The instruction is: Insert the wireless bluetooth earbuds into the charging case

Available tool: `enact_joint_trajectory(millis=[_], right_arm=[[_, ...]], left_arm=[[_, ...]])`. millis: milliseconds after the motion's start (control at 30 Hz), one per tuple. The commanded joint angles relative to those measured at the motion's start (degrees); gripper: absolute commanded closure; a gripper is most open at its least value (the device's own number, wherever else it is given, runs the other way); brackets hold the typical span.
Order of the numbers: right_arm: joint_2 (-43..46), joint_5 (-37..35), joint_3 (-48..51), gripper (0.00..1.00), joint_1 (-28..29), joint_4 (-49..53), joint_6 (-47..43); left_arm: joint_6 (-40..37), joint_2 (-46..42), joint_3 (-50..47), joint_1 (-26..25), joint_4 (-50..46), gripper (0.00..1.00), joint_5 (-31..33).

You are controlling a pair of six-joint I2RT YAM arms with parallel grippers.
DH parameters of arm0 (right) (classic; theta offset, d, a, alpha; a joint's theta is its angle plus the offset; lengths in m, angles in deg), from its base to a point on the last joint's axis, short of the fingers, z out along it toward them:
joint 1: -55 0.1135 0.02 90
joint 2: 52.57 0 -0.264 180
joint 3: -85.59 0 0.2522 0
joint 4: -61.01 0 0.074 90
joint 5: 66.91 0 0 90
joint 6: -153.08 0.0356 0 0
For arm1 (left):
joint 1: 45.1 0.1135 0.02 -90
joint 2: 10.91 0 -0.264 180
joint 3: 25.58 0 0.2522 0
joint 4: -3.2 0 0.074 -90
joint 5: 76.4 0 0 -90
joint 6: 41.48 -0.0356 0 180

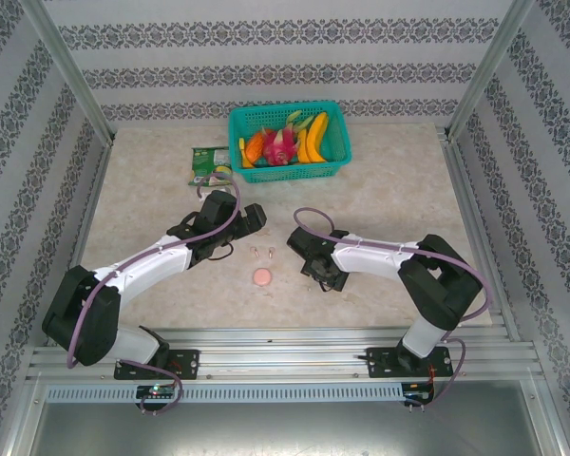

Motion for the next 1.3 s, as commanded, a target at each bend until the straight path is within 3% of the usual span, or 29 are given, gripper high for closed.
enact_joint_trajectory(millis=[0, 200, 367, 533, 900, 1067, 1267], right_arm=[[-1.7, 0.3, -1.2, 0.37, 0.8, 0.8, 0.6], [-1.2, 0.9, -0.9, 0.41, 1.1, -0.1, 1.0], [0.0, 1.7, 0.2, 0.32, 1.3, -0.7, 2.0], [1.6, 2.1, 1.5, 0.31, 1.6, -0.9, 3.6], [0.7, 2.8, 1.5, 0.39, 2.1, -1.4, 2.6], [-0.7, 4.6, 0.2, 0.47, 0.8, -1.8, -7.2], [-4.1, 7.2, -5.3, 0.49, 0.9, 0.8, -26.3]], left_arm=[[1.3, 0.1, 0.0, -1.0, 1.6, 0.00, -0.7], [1.3, 0.2, 0.2, -1.0, 1.6, 0.00, -0.9], [1.4, 0.1, 0.1, -1.1, 1.7, 0.00, -0.9], [1.6, 0.1, 0.1, -1.2, 1.9, 0.00, -0.8], [1.7, 0.2, 0.2, -1.3, 1.8, 0.00, -0.7], [1.4, 0.1, 0.2, -1.3, 1.5, 0.00, -0.6], [1.0, -0.1, 0.3, -1.3, 1.4, 0.00, -0.5]])
